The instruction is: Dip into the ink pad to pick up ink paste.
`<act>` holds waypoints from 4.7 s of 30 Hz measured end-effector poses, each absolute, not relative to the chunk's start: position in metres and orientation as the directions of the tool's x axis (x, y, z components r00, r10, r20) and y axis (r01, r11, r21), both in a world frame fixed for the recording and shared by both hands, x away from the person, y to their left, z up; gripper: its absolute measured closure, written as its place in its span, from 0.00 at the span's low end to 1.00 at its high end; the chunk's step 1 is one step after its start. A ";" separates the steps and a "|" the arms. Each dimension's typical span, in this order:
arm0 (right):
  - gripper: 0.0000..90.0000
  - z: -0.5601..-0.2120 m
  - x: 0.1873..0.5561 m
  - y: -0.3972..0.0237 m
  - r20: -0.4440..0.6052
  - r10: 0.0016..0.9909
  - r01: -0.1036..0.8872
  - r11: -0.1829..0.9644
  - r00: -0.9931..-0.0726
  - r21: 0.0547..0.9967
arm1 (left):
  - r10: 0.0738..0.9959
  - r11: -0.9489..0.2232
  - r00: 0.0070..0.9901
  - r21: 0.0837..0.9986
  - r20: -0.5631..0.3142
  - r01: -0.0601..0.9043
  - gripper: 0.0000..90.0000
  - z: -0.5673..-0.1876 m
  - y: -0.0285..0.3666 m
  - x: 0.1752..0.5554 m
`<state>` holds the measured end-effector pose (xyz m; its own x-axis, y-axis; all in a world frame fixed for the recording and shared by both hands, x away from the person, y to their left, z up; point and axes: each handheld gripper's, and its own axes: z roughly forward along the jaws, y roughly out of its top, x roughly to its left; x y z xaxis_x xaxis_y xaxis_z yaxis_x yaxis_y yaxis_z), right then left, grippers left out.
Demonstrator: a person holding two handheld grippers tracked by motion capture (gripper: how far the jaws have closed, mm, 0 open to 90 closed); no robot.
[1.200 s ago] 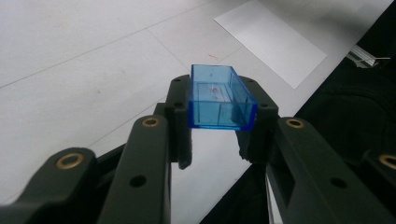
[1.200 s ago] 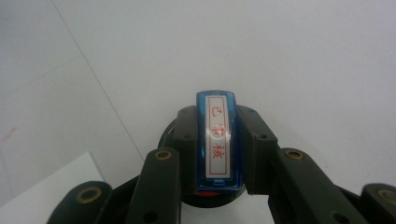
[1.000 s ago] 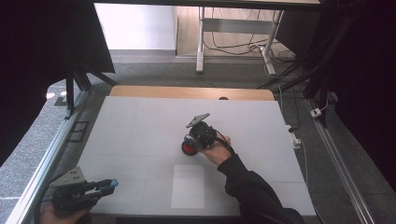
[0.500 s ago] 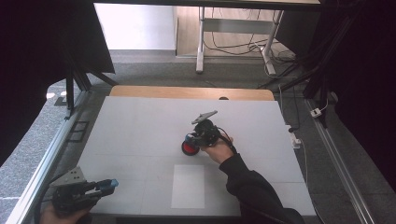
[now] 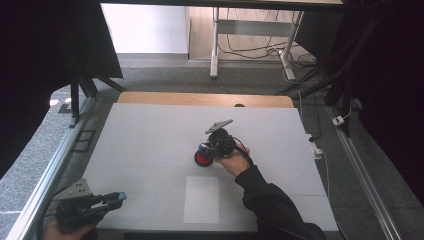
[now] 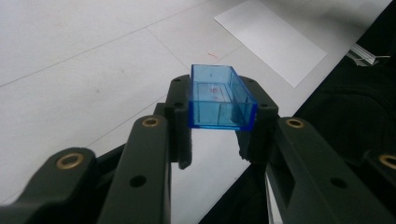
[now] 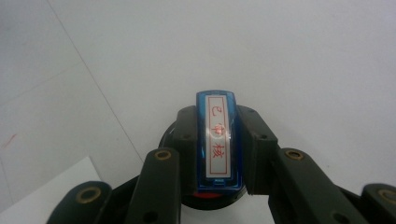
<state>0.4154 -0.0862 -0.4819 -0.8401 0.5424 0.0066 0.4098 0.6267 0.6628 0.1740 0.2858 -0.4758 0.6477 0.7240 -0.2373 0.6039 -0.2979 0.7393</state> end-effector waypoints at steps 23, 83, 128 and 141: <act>0.79 -0.463 0.400 -0.078 -0.104 0.485 0.301 0.681 -0.868 0.667 | 0.725 -0.294 0.645 0.739 -0.242 0.607 0.76 -0.476 0.287 0.173; 0.79 -0.483 0.408 -0.079 -0.005 0.520 0.386 0.641 -0.854 0.664 | 0.726 -0.284 0.638 0.733 -0.257 0.618 0.76 -0.477 0.288 0.175; 0.79 -0.431 0.368 -0.111 0.077 0.414 0.317 0.553 -0.907 0.771 | 0.731 -0.265 0.627 0.734 -0.270 0.625 0.76 -0.477 0.290 0.172; 0.79 -0.416 0.341 -0.117 0.074 0.343 0.260 0.538 -0.937 0.802 | 0.731 -0.263 0.626 0.734 -0.272 0.626 0.76 -0.476 0.290 0.172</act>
